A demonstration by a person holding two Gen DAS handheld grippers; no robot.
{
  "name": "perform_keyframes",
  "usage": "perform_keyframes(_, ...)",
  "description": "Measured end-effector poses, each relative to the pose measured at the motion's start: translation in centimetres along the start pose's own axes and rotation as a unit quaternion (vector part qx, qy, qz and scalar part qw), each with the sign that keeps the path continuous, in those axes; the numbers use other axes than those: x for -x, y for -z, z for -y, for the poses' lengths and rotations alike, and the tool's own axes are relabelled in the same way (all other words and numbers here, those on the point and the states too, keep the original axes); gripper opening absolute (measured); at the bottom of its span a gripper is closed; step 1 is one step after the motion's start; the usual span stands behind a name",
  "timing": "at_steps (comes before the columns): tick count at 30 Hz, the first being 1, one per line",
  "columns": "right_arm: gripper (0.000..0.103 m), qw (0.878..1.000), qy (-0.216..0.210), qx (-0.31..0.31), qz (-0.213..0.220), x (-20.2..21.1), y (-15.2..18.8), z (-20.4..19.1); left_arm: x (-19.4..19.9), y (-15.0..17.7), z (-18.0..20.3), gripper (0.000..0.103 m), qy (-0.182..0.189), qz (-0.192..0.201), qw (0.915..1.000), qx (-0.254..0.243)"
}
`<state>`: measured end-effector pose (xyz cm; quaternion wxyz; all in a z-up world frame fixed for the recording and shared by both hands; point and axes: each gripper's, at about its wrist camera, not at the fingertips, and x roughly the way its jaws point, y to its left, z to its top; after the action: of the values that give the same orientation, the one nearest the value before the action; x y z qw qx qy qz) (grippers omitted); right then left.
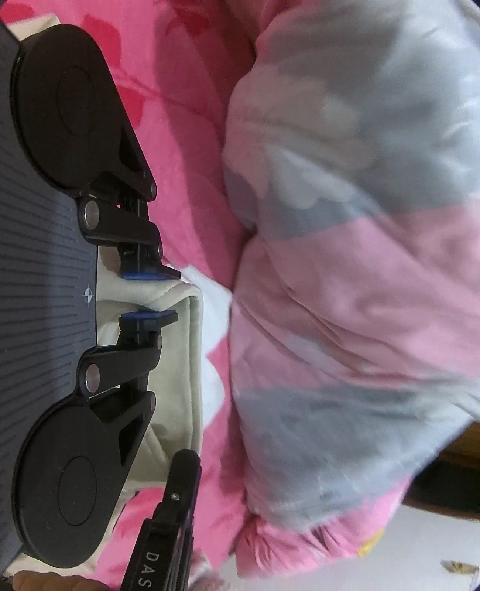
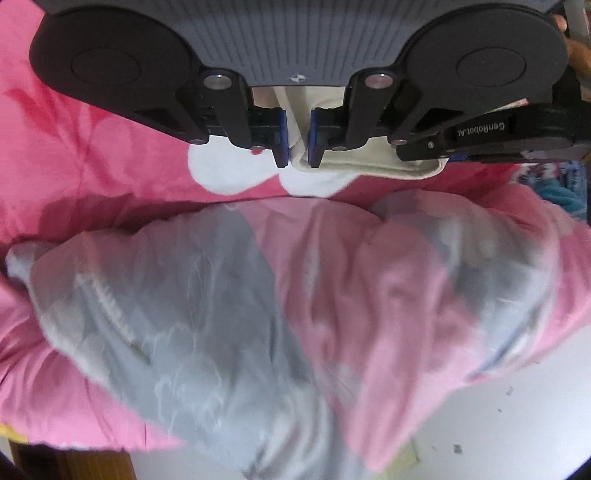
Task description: Fold clothes
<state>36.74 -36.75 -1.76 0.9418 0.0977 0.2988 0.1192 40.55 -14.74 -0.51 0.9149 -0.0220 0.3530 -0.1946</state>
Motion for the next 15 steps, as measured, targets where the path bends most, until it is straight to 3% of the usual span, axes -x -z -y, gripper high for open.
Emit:
perform_keyframes(5,0.011,0.999,-0.013,0.043,0.016,6.0,2.1,-2.5,6.3,1.1,0.7,0.014,0.025,0.021,0.9992,-0.022)
perform_keyframes(9,0.011,0.995,-0.013,0.093,0.018,10.4,5.7,-4.9,11.0,4.0,1.4,0.014,0.040,0.026,0.9973,-0.056)
perform_keyframes(13,0.011,0.990,0.004,0.144,-0.003,12.4,10.5,-6.7,12.5,8.6,2.1,0.017,0.032,-0.021,0.9932,-0.110)
perform_keyframes(15,0.011,0.988,0.008,0.151,-0.023,12.3,12.6,-6.8,12.4,11.1,2.0,0.024,0.022,-0.057,0.9895,-0.131)
